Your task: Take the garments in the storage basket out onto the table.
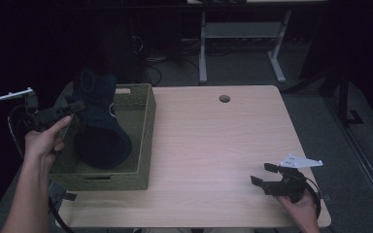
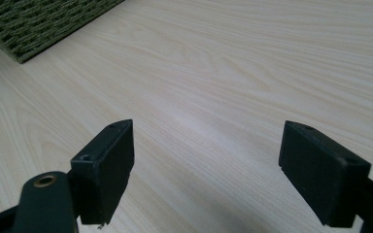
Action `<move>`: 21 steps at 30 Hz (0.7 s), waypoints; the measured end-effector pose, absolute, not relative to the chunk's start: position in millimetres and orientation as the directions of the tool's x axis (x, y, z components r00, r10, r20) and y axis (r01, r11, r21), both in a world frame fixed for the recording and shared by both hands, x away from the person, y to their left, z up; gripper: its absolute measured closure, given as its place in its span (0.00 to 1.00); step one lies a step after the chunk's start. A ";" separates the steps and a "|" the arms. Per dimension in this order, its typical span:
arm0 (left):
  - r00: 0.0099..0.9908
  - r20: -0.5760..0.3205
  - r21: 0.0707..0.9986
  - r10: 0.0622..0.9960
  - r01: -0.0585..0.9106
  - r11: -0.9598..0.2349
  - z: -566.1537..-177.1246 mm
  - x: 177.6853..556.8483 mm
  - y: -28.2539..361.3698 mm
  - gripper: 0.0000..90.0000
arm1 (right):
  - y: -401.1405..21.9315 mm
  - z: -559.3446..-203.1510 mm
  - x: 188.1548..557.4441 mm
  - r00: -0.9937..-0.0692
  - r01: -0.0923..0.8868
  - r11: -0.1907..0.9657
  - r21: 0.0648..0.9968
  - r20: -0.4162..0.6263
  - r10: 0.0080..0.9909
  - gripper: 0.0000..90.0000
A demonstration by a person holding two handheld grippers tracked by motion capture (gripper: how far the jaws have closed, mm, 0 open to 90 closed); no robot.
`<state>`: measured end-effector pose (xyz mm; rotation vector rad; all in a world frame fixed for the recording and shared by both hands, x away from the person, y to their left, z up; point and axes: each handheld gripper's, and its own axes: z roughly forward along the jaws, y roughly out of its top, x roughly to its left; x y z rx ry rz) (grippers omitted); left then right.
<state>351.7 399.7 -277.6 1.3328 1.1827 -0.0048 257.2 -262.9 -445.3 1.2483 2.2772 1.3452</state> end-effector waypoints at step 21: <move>0.585 -0.600 0.780 0.546 0.579 0.237 -219.0 353.1 347.8 0.90 | -264.1 -442.6 257.5 -0.621 0.546 0.216 0.810 0.218 0.753 0.22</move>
